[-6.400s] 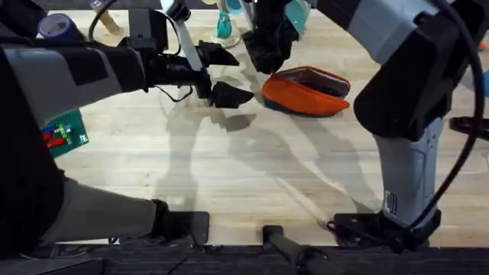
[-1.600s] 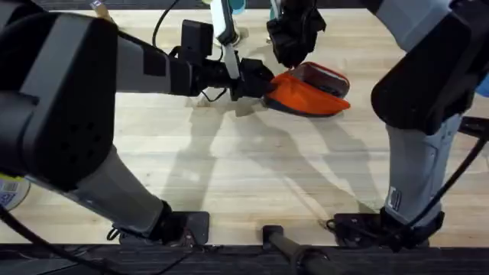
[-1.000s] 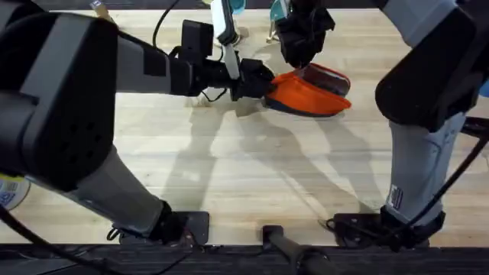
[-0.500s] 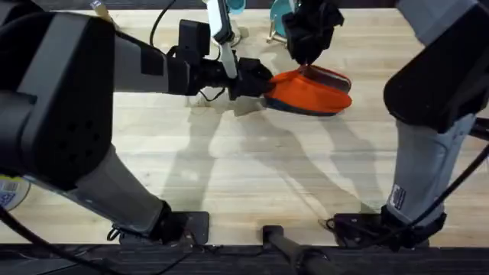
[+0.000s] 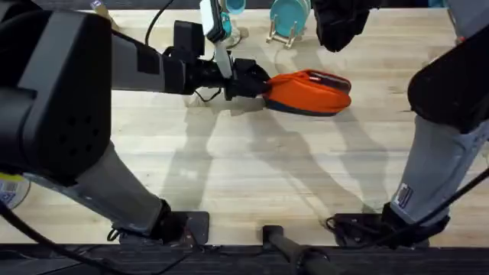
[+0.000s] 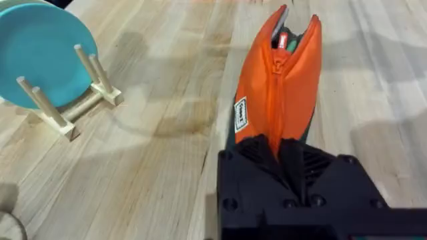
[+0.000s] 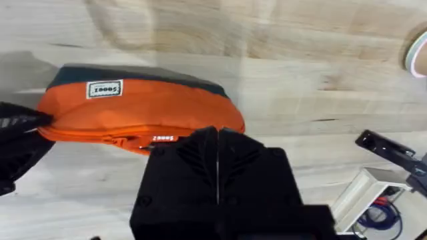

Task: Unzip the bag, pick up the pens from the table one at a time and place them inside, then zip the bag closed.

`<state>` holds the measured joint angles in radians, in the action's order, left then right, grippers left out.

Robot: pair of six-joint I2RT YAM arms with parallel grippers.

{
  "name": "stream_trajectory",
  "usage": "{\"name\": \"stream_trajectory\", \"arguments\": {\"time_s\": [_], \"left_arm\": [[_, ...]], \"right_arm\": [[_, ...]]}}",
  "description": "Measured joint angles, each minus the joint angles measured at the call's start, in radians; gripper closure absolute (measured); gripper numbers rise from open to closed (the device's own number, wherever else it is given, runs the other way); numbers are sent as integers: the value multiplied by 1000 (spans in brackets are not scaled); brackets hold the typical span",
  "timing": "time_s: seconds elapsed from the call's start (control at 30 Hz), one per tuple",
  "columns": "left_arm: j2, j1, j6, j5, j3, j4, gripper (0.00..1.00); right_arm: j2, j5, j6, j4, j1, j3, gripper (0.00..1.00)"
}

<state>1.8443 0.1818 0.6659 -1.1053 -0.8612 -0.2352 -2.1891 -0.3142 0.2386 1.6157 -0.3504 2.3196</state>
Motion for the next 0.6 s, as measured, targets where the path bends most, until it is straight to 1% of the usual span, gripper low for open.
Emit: {"name": "stream_trajectory", "arguments": {"time_s": [0.3, 0.33, 0.43, 0.47, 0.53, 0.57, 0.6], "left_arm": [[1, -1, 0, -2, 0, 0, 959], [1, -1, 0, -2, 0, 0, 959], [1, -1, 0, -2, 0, 0, 959], [0, -1, 0, -2, 0, 0, 959], [1, -1, 0, -2, 0, 0, 959], [0, -1, 0, -2, 0, 0, 959], [1, -1, 0, -2, 0, 0, 959]], "right_arm": [[7, -52, 1, 1, 2, 0, 968], [54, -58, 4, 1, 7, 0, 890], [117, -61, 4, 1, 9, 0, 478], [143, -62, 4, 1, 10, 0, 319], [189, -64, 3, 1, 10, 0, 55], [210, -64, 2, 1, 10, 0, 19], [230, -64, 1, 1, 11, 1, 9]]}}
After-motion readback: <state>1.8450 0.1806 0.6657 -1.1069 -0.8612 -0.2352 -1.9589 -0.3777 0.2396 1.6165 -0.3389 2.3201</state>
